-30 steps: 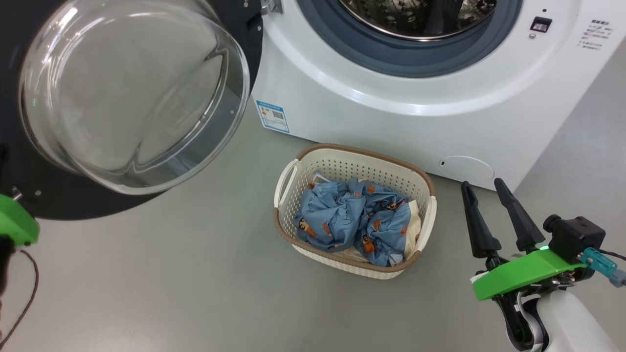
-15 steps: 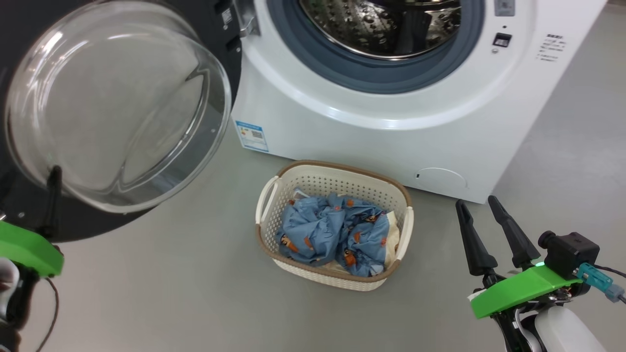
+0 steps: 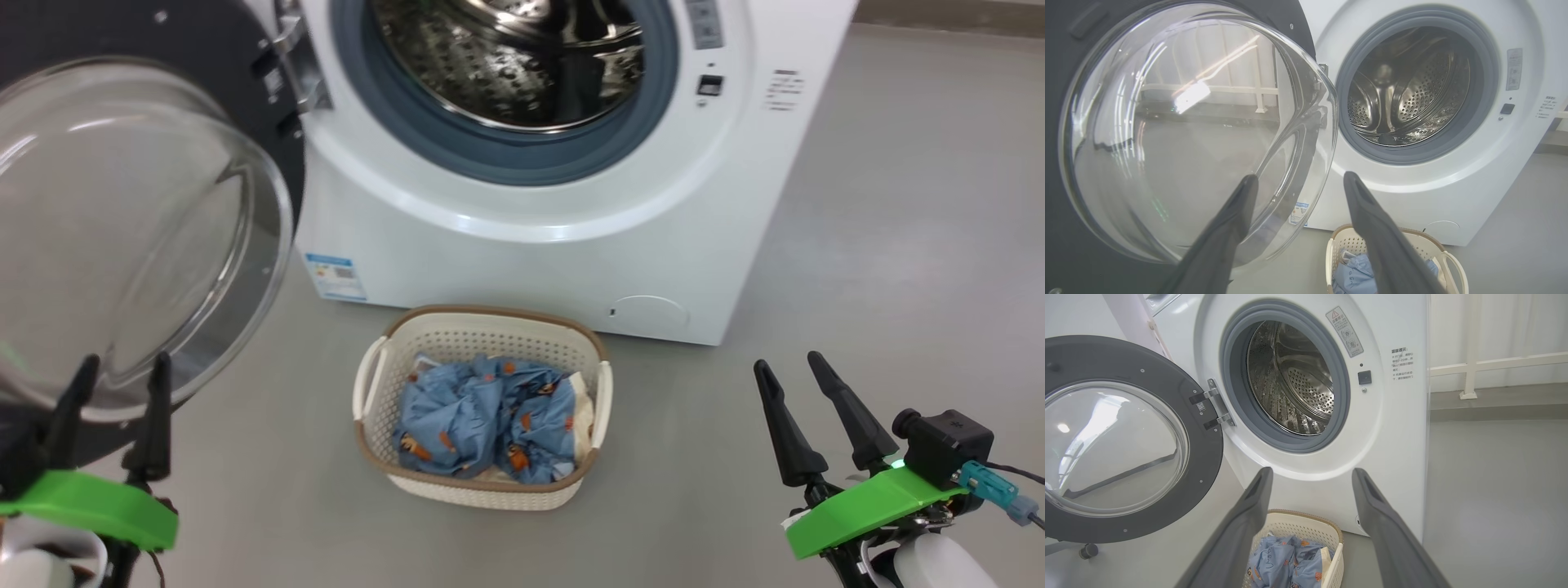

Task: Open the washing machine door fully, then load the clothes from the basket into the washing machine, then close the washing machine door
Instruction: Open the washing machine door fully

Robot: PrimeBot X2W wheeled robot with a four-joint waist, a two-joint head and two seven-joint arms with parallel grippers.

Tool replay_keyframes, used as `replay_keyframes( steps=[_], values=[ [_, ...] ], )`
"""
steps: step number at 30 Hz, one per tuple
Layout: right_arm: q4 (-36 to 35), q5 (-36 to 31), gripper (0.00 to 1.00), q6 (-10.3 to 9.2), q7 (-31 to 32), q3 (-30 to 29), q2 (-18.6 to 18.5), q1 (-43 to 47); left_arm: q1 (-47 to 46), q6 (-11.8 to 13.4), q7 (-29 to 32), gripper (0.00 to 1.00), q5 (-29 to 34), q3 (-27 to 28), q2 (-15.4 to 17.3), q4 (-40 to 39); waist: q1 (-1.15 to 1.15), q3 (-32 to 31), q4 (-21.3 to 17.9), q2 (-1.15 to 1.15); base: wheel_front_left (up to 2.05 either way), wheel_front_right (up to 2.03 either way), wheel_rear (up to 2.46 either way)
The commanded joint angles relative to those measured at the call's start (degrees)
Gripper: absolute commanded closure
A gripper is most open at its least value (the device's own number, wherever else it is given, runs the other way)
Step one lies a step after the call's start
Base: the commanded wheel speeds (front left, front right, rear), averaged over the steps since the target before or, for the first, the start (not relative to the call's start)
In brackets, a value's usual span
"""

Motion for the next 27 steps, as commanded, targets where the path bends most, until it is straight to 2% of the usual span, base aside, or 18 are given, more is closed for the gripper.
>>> replay_keyframes(
  steps=[1,9,14,18,27],
  values=[
    [-1.69,0.12,0.0,0.32,-0.7,1.39,-0.97,-0.37,-0.64,0.6,-0.41,0.0,-0.5,2.82,2.39,-2.22,0.01,-1.49,-3.43,0.0,0.0,0.0,0.0],
    [-3.76,-1.01,0.0,0.32,-0.7,1.02,-1.97,-0.59,6.12,4.42,-0.42,0.0,-1.07,4.91,1.5,-10.87,0.01,-1.72,-9.13,0.0,0.0,0.0,0.0],
    [-4.48,-1.67,0.0,0.32,-0.7,0.45,-2.25,-0.5,8.82,5.37,-0.42,0.0,-1.43,6.26,0.37,-14.04,0.01,-1.82,-11.7,0.0,0.0,0.0,0.0],
    [-5.04,-2.11,0.0,0.32,-0.7,0.22,-2.48,-0.51,10.48,5.58,-0.42,0.0,-1.14,6.76,-0.5,-15.55,0.01,-2.03,-13.41,0.0,0.0,0.0,0.0],
    [-5.42,-2.18,0.0,0.32,-0.7,-0.47,-3.57,-0.22,12.66,3.78,-0.42,0.0,-1.56,7.63,-2.39,-16.49,0.01,-2.77,-15.6,0.0,0.0,0.0,0.0]
  ],
)
